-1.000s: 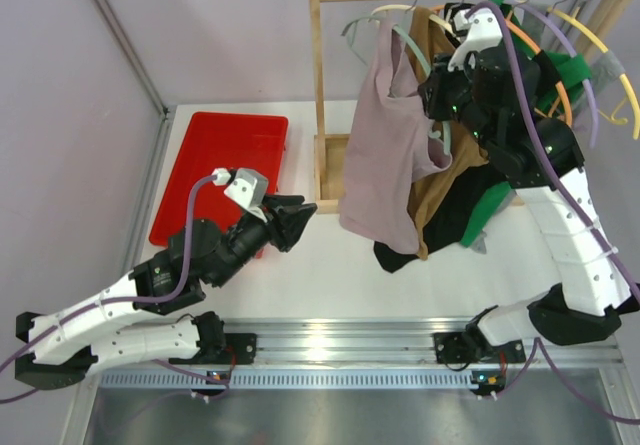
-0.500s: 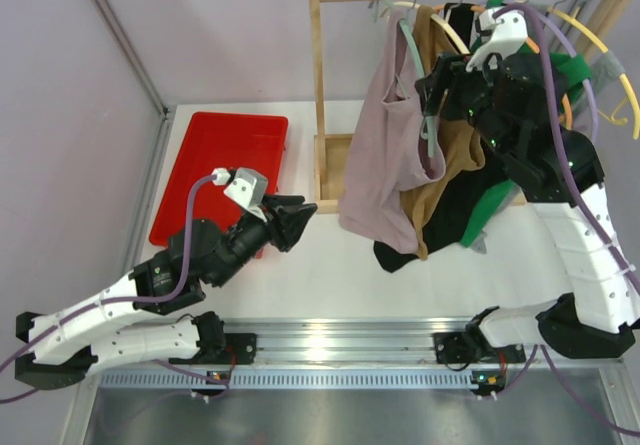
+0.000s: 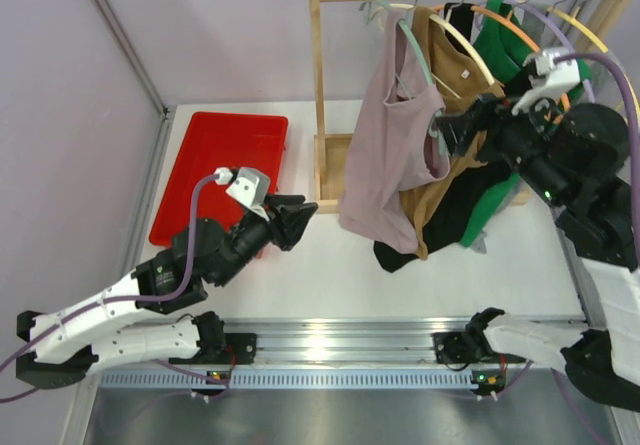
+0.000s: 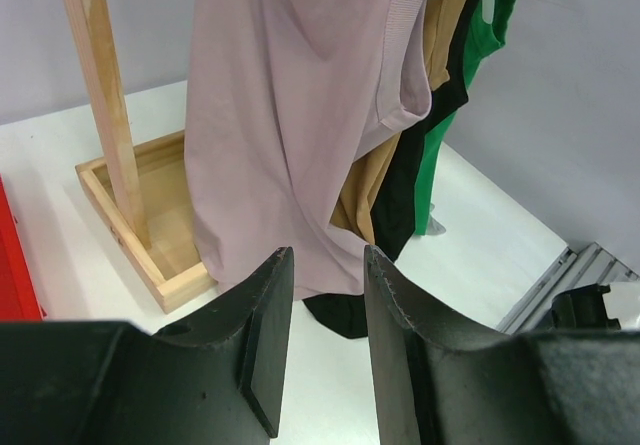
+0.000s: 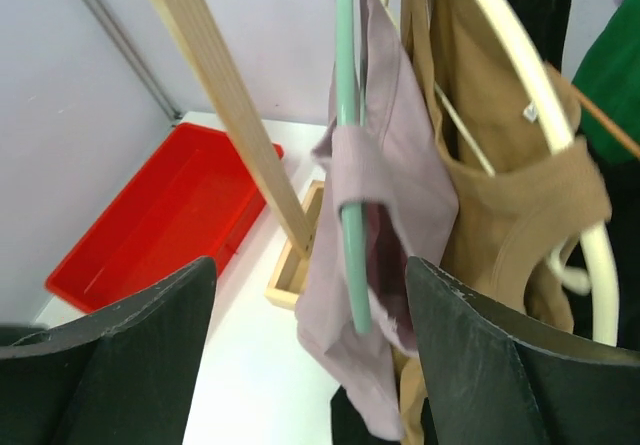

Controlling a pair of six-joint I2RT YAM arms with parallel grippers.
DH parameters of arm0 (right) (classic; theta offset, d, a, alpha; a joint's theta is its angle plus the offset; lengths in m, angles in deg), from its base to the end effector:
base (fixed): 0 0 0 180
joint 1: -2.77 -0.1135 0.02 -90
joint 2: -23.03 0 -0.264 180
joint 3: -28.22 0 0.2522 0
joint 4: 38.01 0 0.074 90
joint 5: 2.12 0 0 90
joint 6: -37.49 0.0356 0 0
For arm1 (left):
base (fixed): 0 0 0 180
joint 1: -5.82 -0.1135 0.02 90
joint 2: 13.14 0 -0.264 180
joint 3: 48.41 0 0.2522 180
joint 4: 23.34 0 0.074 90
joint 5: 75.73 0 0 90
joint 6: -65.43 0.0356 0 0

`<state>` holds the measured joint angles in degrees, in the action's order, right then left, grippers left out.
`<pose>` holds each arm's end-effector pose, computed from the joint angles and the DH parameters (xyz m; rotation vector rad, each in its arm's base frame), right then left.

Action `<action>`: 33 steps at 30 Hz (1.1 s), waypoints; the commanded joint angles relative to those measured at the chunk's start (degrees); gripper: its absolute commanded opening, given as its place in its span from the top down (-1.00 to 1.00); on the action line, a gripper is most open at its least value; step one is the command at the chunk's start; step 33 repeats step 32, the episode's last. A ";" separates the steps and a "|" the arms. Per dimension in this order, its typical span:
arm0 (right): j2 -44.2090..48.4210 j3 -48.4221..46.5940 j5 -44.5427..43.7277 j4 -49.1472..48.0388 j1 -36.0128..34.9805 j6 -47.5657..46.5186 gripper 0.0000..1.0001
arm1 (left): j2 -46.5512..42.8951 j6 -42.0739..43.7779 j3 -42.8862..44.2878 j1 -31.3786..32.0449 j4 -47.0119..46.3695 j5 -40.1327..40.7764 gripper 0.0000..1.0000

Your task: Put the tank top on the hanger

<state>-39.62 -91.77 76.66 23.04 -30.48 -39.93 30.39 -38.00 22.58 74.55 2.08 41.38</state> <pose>0.1238 0.0729 0.5533 -0.1463 1.6471 0.4519 0.0724 -0.1414 0.4154 0.3747 1.5460 -0.7704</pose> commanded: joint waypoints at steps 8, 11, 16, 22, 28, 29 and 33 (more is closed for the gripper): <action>23.07 29.29 4.11 3.25 0.38 7.46 -0.58 | 0.86 -3.61 -1.51 0.18 -1.20 2.94 0.21; 27.91 38.08 4.19 2.46 0.39 9.92 -0.62 | 1.12 -6.33 -4.22 0.18 -1.11 3.65 0.21; 34.52 49.97 6.39 -2.63 0.39 14.83 -0.83 | 0.94 -10.38 -8.53 0.26 -0.59 4.79 0.21; 38.74 59.47 3.94 -3.34 0.38 18.88 -1.00 | 1.12 -17.76 -14.25 0.18 0.56 3.39 0.22; 39.36 63.78 2.70 -4.30 0.39 19.85 -1.00 | -0.02 -21.64 -18.47 0.26 0.64 3.38 0.22; 39.27 63.87 2.79 -4.22 0.38 19.85 -1.00 | -0.11 -21.72 -18.65 0.18 0.73 3.38 0.22; 39.10 63.70 2.35 -4.13 0.47 20.20 -1.00 | -0.11 -21.81 -18.74 0.18 0.82 3.56 0.22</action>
